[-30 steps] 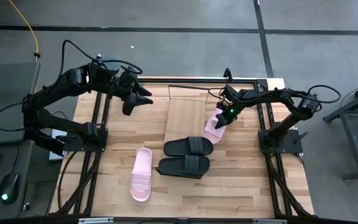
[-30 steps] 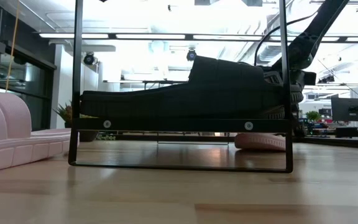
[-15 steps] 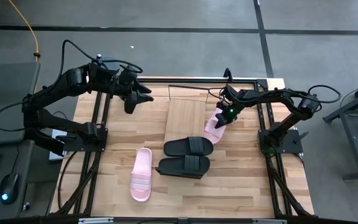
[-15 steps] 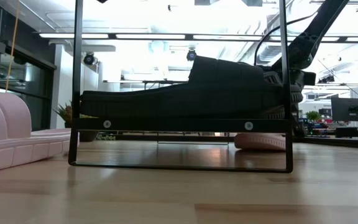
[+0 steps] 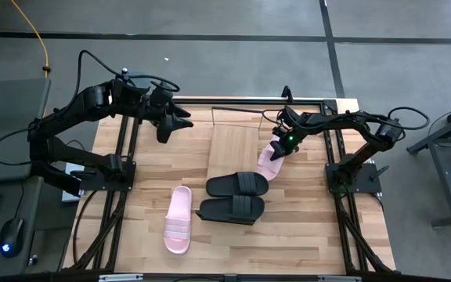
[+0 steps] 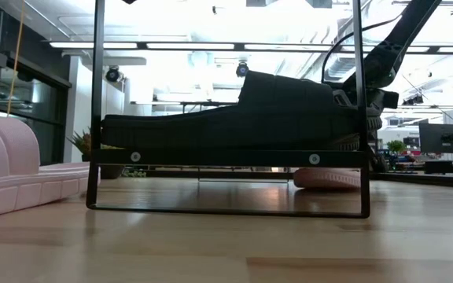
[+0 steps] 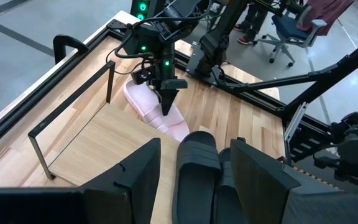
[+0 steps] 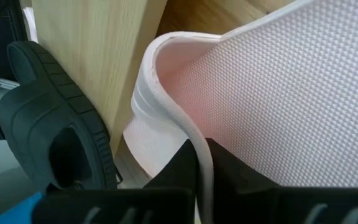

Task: Pick and place slides into the shelf
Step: Put the top pink slide on the shelf

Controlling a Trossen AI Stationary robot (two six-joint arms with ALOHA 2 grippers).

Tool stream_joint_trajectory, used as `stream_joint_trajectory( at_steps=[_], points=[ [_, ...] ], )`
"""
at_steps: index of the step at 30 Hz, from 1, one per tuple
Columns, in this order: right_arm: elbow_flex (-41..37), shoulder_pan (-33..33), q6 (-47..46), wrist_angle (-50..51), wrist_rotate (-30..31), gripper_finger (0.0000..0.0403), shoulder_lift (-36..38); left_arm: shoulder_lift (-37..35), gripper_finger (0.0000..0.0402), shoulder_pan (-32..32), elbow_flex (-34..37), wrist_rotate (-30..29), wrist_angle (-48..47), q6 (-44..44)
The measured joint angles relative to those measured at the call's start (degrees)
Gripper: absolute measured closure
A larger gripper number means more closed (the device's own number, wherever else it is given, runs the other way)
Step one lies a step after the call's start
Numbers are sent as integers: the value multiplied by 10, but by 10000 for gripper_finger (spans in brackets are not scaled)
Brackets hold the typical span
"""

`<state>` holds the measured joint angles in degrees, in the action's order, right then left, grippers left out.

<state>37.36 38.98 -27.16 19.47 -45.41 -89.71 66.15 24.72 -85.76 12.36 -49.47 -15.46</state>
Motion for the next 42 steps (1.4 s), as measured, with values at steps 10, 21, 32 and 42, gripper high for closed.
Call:
stream_joint_trajectory(
  at_steps=[10, 21, 32, 42],
  points=[
    [1, 20, 5, 32, -1, 401, 3, 0, 222, 0, 0, -17, 0, 0],
    [1, 95, 39, 104, 19, 402, 76, 0, 222, 0, 0, -17, -1, 0],
    [1, 118, 0, 100, 33, 402, 127, 0, 222, 0, 0, -19, -5, 0],
    [0, 111, -61, 52, 34, 403, 137, 0, 222, 0, 0, -19, -5, 0]
  ],
)
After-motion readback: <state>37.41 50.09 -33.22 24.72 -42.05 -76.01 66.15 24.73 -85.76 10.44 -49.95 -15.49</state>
